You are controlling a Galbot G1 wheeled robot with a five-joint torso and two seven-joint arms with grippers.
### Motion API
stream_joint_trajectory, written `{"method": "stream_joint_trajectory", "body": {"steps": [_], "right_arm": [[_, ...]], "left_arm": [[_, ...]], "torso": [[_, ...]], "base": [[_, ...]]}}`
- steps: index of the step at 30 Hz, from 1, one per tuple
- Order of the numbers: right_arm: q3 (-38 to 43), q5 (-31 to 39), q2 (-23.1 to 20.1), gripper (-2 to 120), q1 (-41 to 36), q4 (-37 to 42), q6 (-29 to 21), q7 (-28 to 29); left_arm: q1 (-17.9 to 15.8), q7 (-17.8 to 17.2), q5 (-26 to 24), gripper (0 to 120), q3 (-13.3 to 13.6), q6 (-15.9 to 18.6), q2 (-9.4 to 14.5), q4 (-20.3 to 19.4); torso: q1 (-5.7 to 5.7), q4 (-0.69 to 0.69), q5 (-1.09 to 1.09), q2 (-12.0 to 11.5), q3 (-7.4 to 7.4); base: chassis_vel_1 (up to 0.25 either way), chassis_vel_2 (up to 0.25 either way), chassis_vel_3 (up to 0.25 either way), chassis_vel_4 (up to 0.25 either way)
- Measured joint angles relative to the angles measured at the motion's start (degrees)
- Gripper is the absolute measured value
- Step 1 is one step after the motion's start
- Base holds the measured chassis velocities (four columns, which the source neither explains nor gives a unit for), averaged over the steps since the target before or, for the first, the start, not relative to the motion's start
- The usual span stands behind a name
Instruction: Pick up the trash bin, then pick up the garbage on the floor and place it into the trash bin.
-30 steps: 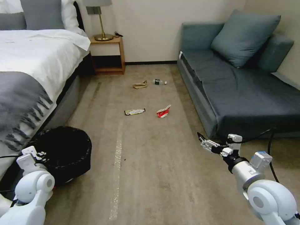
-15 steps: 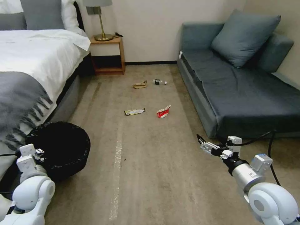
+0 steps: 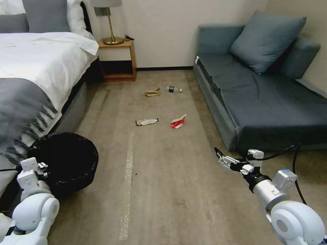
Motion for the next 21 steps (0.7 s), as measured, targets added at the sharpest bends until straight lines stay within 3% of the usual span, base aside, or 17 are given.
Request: {"method": "stream_joint_trajectory", "body": {"steps": [21], "right_arm": [[-0.12,-0.66,0.47,100,-0.76,0.22,0.25,-0.05]], "left_arm": [[-0.53,0.24,-0.18,7,0.6,-1.07,0.39,0.75]], "torso": [[0.0,0.0,0.0,0.0,0.0]], "base": [[-0.05,0.047,0.053,-0.052]]}}
